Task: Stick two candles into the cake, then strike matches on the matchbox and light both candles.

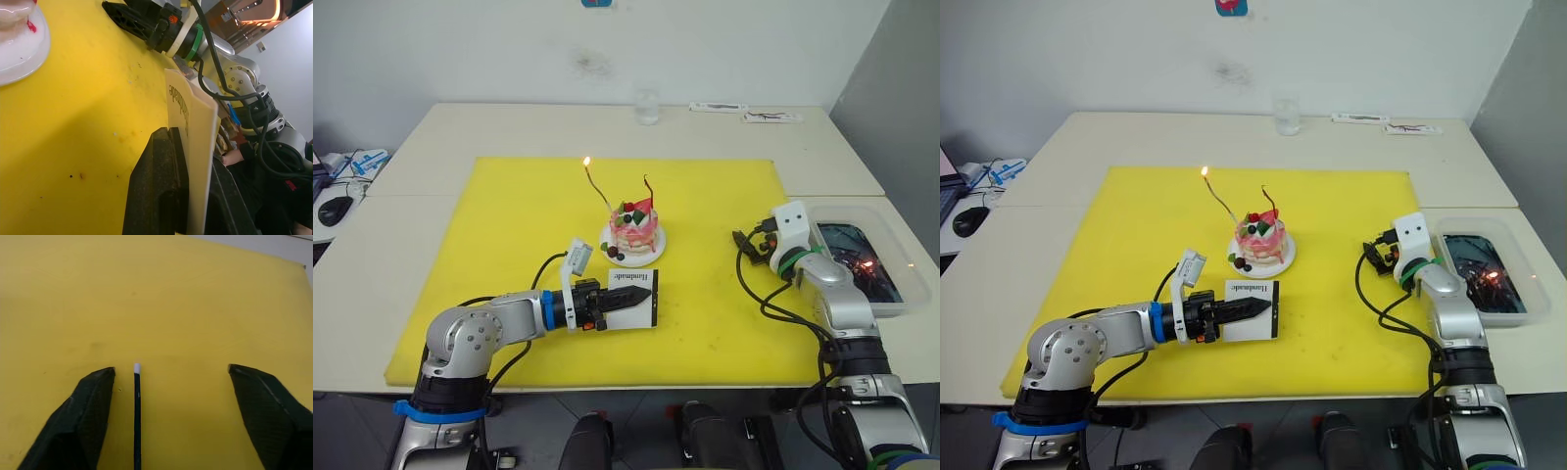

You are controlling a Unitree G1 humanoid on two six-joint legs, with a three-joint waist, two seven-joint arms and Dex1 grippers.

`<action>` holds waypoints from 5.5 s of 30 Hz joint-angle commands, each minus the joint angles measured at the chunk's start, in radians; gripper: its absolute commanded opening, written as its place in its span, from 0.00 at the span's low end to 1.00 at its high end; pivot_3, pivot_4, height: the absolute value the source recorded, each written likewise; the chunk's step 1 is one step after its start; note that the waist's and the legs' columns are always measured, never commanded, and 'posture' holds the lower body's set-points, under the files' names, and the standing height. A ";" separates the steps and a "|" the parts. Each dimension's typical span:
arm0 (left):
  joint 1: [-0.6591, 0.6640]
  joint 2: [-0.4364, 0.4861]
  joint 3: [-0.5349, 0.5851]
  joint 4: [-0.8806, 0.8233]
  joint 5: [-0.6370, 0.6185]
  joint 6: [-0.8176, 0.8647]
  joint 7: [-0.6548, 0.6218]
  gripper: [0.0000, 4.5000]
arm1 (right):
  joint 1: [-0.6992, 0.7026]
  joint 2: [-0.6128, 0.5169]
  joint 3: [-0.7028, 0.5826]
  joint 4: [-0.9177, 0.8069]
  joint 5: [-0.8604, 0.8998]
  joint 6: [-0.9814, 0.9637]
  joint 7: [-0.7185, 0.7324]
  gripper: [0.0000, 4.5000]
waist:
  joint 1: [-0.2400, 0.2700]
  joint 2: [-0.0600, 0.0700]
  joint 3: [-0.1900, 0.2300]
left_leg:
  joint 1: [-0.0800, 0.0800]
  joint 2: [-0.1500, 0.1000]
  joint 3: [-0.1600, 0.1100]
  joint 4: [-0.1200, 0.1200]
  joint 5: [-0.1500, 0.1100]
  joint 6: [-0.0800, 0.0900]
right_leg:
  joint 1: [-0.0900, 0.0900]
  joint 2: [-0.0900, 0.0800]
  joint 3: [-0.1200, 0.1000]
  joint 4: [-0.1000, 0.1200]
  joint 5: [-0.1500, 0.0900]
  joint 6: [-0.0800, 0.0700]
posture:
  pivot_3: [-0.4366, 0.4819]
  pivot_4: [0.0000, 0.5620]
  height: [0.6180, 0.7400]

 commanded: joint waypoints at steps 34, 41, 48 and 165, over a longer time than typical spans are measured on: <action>-0.006 0.021 0.017 -0.028 -0.008 -0.011 -0.010 0.00 | 0.215 0.030 0.050 -0.441 0.038 0.243 -0.025 0.22 | 0.000 0.000 0.000 | 0.000 0.000 0.000 0.000 0.000 0.000 | 0.000 0.000 0.000 0.000 -0.002 -0.003 | 0.48 0.27 1.00; -0.002 0.026 0.022 -0.033 -0.012 -0.006 -0.007 0.00 | 0.261 0.021 0.054 -0.476 0.039 0.193 -0.017 0.51 | 0.000 0.000 0.000 | 0.000 0.000 -0.001 0.000 0.000 0.000 | 0.000 0.000 0.000 0.000 -0.002 -0.002 | 0.48 0.27 1.00; 0.001 0.027 0.022 -0.034 -0.014 -0.006 -0.007 0.00 | 0.283 0.050 0.026 -0.503 0.065 0.240 -0.053 0.51 | 0.000 0.000 0.000 | 0.000 0.000 -0.001 0.000 0.000 0.000 | 0.000 0.000 0.000 0.000 -0.002 -0.004 | 0.48 0.27 1.00; -0.108 0.067 -0.031 0.053 0.050 0.003 -0.122 0.00 | 0.049 -0.223 0.439 -0.739 -0.143 -0.009 0.473 0.01 | 0.003 0.000 0.000 | -0.001 0.000 -0.002 0.000 0.000 0.000 | 0.000 0.000 -0.002 0.000 -0.001 -0.002 | 0.48 0.27 1.00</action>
